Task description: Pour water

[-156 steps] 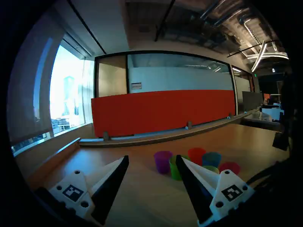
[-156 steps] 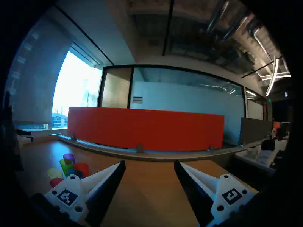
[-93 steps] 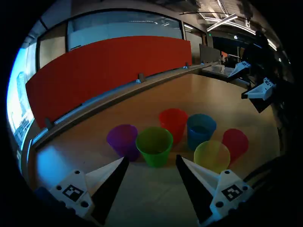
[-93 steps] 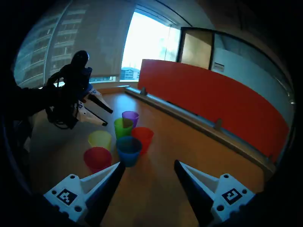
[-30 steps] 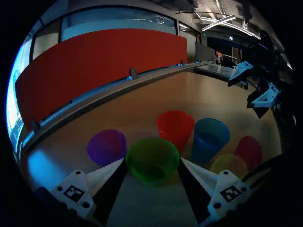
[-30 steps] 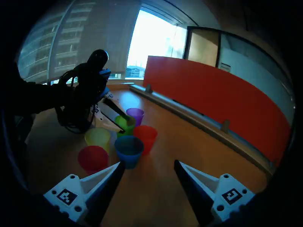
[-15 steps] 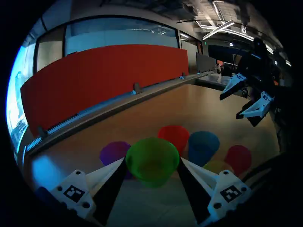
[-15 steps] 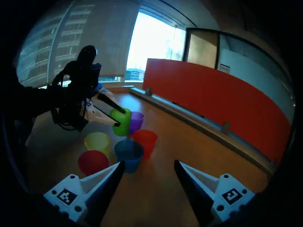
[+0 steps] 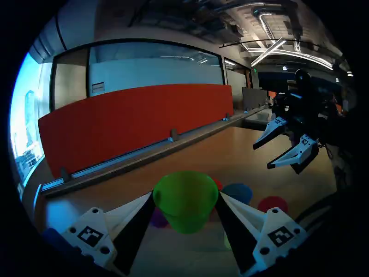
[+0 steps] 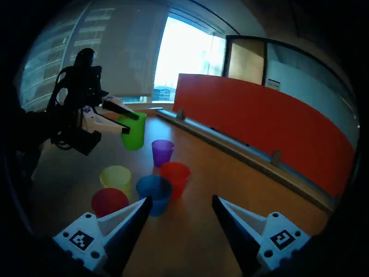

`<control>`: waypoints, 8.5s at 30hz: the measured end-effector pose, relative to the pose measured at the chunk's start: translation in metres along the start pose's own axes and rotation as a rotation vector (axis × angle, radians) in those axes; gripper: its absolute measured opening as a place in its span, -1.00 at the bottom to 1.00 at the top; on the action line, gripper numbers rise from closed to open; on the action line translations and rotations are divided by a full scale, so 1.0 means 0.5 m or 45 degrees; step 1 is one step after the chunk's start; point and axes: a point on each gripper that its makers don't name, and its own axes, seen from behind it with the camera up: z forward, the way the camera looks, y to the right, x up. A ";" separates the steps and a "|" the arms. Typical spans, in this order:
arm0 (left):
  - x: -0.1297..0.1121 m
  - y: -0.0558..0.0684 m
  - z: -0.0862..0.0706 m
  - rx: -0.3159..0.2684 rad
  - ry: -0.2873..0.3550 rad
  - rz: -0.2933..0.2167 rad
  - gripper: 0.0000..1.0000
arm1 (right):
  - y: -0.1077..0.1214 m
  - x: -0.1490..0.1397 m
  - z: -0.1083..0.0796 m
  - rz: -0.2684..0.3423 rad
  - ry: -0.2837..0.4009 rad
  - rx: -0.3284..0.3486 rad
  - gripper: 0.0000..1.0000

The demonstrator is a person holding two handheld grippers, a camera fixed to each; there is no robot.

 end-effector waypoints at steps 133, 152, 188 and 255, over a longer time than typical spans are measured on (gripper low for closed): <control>0.097 0.126 -0.226 0.022 0.204 -0.083 0.76 | -0.146 0.249 -0.055 0.082 0.479 0.054 0.81; 0.120 0.144 -0.230 0.006 0.262 -0.106 0.76 | -0.132 0.266 -0.103 0.099 0.541 0.021 0.81; 0.124 0.216 -0.215 -0.119 0.250 -0.077 0.76 | -0.173 0.276 -0.103 -0.028 0.467 0.078 0.81; 0.087 0.348 -0.204 -0.290 0.208 -0.046 0.76 | -0.243 0.331 -0.097 -0.767 0.381 0.139 0.81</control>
